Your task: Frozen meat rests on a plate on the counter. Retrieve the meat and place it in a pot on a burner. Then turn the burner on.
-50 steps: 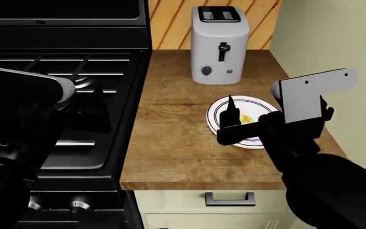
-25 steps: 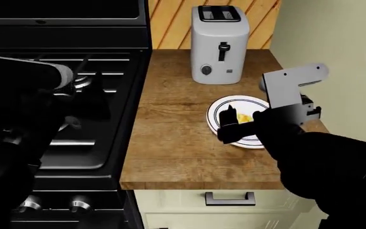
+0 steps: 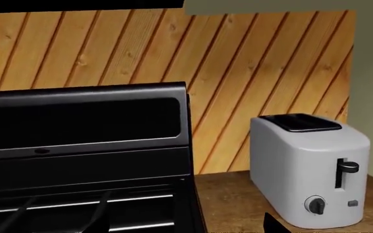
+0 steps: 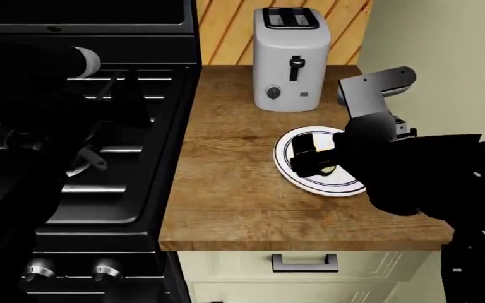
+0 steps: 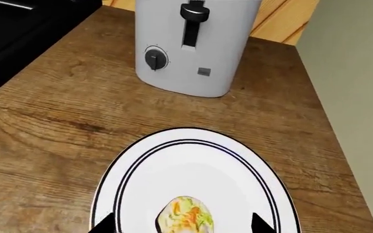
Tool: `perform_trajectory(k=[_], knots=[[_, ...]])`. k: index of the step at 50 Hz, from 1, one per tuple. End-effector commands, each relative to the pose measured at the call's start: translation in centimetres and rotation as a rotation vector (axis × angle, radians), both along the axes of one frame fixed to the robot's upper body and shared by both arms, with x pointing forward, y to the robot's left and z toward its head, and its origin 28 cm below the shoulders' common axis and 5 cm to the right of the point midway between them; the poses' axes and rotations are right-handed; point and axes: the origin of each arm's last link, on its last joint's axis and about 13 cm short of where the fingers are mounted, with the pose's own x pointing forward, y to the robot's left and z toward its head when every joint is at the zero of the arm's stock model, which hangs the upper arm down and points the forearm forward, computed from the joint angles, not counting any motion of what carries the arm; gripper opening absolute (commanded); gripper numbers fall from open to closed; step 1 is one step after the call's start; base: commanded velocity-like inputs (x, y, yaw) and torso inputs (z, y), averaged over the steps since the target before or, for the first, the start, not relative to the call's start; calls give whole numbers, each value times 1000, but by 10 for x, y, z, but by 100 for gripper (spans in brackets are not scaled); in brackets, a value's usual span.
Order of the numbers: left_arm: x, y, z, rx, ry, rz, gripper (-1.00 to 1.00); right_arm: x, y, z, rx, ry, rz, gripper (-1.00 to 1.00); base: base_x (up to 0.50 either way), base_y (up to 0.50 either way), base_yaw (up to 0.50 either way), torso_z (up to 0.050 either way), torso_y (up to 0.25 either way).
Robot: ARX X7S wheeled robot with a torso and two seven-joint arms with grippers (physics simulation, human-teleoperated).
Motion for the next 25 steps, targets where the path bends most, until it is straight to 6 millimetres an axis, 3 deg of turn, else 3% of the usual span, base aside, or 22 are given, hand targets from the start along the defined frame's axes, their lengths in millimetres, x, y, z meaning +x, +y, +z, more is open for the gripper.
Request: perform_trajectory(k=[1,25], knots=[[5,-1,-2,7,15,0,100,19,-8,-5,-10,31,-23,100,0,0,0,0,0],[4,-1,-2,37,39,1,100,29,-13,-32,18,90,8,100,0,0,0,0,0]])
